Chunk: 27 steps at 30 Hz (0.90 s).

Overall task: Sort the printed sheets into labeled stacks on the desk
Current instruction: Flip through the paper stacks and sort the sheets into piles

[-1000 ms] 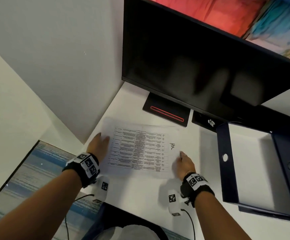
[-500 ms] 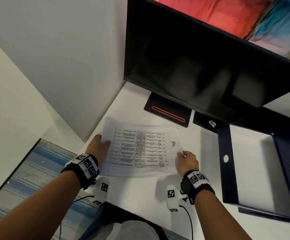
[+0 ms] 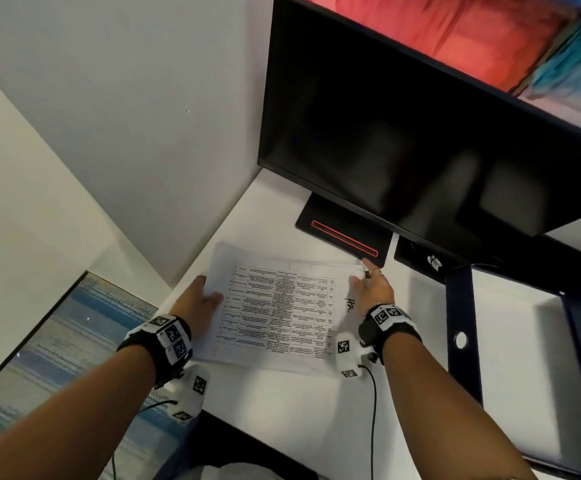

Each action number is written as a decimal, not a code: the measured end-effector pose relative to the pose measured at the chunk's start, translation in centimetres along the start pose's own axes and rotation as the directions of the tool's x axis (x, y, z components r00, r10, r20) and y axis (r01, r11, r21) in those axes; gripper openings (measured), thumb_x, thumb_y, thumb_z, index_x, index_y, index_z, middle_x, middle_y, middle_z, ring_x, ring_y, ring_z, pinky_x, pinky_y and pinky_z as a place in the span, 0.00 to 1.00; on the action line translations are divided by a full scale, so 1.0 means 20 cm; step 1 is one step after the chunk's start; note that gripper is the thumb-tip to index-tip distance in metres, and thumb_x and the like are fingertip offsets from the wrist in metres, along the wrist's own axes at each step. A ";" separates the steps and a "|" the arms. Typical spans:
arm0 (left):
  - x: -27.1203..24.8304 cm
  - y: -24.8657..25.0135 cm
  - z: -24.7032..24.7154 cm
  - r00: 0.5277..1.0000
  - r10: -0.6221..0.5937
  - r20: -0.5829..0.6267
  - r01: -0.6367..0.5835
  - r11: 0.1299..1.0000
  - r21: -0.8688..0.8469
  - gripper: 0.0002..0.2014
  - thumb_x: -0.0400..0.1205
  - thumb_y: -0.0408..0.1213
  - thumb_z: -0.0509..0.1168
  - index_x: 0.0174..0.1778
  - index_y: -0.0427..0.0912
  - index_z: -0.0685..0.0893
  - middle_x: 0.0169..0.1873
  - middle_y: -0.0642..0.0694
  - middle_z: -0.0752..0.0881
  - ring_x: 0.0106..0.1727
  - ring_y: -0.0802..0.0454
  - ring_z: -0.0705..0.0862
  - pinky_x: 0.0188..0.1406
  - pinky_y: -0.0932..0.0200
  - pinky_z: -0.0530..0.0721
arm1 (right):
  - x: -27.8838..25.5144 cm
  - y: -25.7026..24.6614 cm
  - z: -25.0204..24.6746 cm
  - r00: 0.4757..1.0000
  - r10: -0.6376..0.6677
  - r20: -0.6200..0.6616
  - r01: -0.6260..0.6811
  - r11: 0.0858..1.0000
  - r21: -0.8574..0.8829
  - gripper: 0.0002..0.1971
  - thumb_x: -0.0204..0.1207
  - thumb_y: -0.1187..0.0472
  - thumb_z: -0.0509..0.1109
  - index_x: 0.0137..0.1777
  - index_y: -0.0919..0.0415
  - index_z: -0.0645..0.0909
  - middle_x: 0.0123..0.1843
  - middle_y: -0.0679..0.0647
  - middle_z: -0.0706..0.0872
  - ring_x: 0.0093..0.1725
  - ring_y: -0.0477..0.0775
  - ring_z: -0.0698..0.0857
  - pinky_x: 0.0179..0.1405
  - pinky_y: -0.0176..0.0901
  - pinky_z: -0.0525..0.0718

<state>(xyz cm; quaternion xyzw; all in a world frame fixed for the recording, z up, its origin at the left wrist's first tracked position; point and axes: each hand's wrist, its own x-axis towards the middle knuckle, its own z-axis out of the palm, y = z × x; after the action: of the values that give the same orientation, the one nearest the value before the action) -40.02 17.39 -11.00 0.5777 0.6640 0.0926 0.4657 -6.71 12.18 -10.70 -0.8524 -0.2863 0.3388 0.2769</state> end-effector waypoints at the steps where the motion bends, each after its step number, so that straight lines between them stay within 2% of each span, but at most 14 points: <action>1: 0.00 0.00 0.00 1.000 0.000 0.004 0.000 1.000 0.004 0.13 0.83 0.38 0.62 0.63 0.42 0.75 0.51 0.43 0.85 0.49 0.43 0.83 0.49 0.54 0.75 | 0.02 0.00 0.01 1.000 -0.005 -0.015 0.005 1.000 -0.004 0.20 0.82 0.57 0.67 0.74 0.48 0.76 0.61 0.54 0.87 0.61 0.57 0.85 0.66 0.50 0.82; 3: 0.01 0.00 -0.02 1.000 -0.001 0.002 0.001 1.000 0.017 0.15 0.83 0.40 0.62 0.66 0.43 0.75 0.52 0.44 0.85 0.50 0.44 0.82 0.51 0.54 0.75 | 0.05 -0.01 0.00 0.997 -0.041 -0.070 0.040 0.999 -0.020 0.09 0.82 0.59 0.65 0.59 0.52 0.82 0.54 0.53 0.88 0.54 0.58 0.86 0.53 0.44 0.82; 4: 0.01 0.00 -0.02 1.000 -0.008 0.002 0.008 1.000 0.028 0.16 0.84 0.42 0.62 0.66 0.43 0.75 0.53 0.43 0.84 0.51 0.44 0.82 0.52 0.53 0.75 | 0.05 -0.02 -0.01 0.995 -0.062 -0.084 0.057 0.997 -0.052 0.06 0.83 0.59 0.64 0.54 0.53 0.82 0.51 0.53 0.87 0.52 0.58 0.85 0.48 0.41 0.79; 6: 0.01 0.00 -0.03 1.000 -0.029 0.005 0.028 0.999 0.043 0.18 0.84 0.44 0.61 0.68 0.43 0.73 0.55 0.41 0.84 0.53 0.41 0.83 0.55 0.51 0.78 | 0.06 -0.02 -0.02 0.991 -0.103 -0.086 0.089 0.984 -0.153 0.07 0.85 0.57 0.61 0.51 0.54 0.81 0.46 0.53 0.84 0.50 0.60 0.85 0.45 0.40 0.76; 10: 0.01 -0.01 -0.01 0.996 -0.086 0.021 0.084 0.993 0.084 0.22 0.84 0.46 0.58 0.72 0.42 0.68 0.61 0.37 0.81 0.59 0.38 0.82 0.59 0.50 0.77 | 0.08 -0.06 -0.03 0.986 -0.132 -0.104 0.100 0.959 -0.266 0.11 0.86 0.56 0.57 0.56 0.59 0.79 0.44 0.55 0.81 0.45 0.60 0.81 0.45 0.42 0.77; 13: 0.01 -0.01 0.02 0.998 -0.053 -0.042 0.056 0.995 0.088 0.21 0.86 0.43 0.58 0.72 0.36 0.70 0.60 0.32 0.82 0.59 0.36 0.83 0.56 0.51 0.78 | 0.03 -0.05 -0.02 0.990 -0.060 -0.128 0.045 0.992 -0.115 0.11 0.83 0.54 0.65 0.60 0.57 0.75 0.48 0.55 0.85 0.47 0.59 0.83 0.48 0.43 0.79; 15: 0.00 -0.01 0.03 0.995 -0.029 -0.093 0.035 0.997 0.070 0.19 0.87 0.41 0.59 0.71 0.34 0.71 0.57 0.30 0.84 0.56 0.34 0.85 0.53 0.50 0.80 | -0.01 -0.02 0.00 0.991 -0.003 -0.134 -0.005 0.998 -0.056 0.13 0.79 0.54 0.71 0.58 0.58 0.76 0.50 0.56 0.86 0.48 0.58 0.84 0.48 0.42 0.78; 19: -0.01 0.00 0.02 0.997 -0.078 -0.027 0.079 0.994 0.075 0.14 0.86 0.41 0.56 0.65 0.42 0.69 0.51 0.33 0.85 0.51 0.36 0.84 0.52 0.49 0.79 | -0.02 0.03 0.03 0.983 -0.009 -0.184 -0.016 0.991 -0.131 0.07 0.80 0.58 0.71 0.51 0.61 0.81 0.51 0.59 0.87 0.54 0.62 0.86 0.55 0.46 0.82; 22: 0.00 0.00 0.01 0.995 -0.092 -0.022 0.094 0.992 0.079 0.18 0.87 0.42 0.57 0.71 0.42 0.67 0.56 0.32 0.84 0.56 0.35 0.84 0.58 0.47 0.78 | 0.00 -0.01 0.02 0.978 -0.037 -0.203 0.022 0.997 -0.074 0.04 0.81 0.59 0.70 0.49 0.59 0.79 0.48 0.56 0.86 0.53 0.61 0.86 0.52 0.43 0.81; 23: 0.00 0.00 0.01 0.995 -0.092 -0.029 0.094 0.993 0.075 0.19 0.87 0.43 0.57 0.72 0.40 0.67 0.59 0.32 0.84 0.59 0.34 0.83 0.59 0.48 0.76 | 0.01 -0.02 0.02 0.974 -0.044 -0.221 0.036 0.999 -0.041 0.04 0.82 0.59 0.69 0.51 0.58 0.79 0.48 0.55 0.85 0.53 0.61 0.86 0.51 0.42 0.80; 25: 0.00 0.01 0.02 0.995 -0.099 -0.030 0.101 0.992 0.070 0.20 0.87 0.44 0.58 0.72 0.38 0.68 0.63 0.32 0.83 0.63 0.34 0.82 0.58 0.49 0.74 | 0.01 -0.01 0.00 0.975 -0.010 -0.221 0.003 0.999 -0.034 0.10 0.84 0.56 0.65 0.61 0.58 0.77 0.52 0.58 0.86 0.56 0.63 0.86 0.51 0.44 0.80; 27: -0.01 0.02 0.03 0.994 -0.106 -0.031 0.107 0.993 0.041 0.20 0.86 0.44 0.59 0.70 0.37 0.71 0.62 0.34 0.83 0.61 0.35 0.82 0.55 0.51 0.74 | 0.00 0.02 0.02 0.988 0.041 -0.146 -0.063 0.987 -0.147 0.18 0.84 0.51 0.62 0.68 0.60 0.76 0.61 0.63 0.85 0.60 0.66 0.84 0.59 0.50 0.82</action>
<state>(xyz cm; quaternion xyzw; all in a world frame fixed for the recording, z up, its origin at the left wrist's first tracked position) -39.39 17.10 -11.05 0.5499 0.7023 0.0619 0.4478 -6.87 11.92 -11.22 -0.9002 -0.2682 0.2616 0.2222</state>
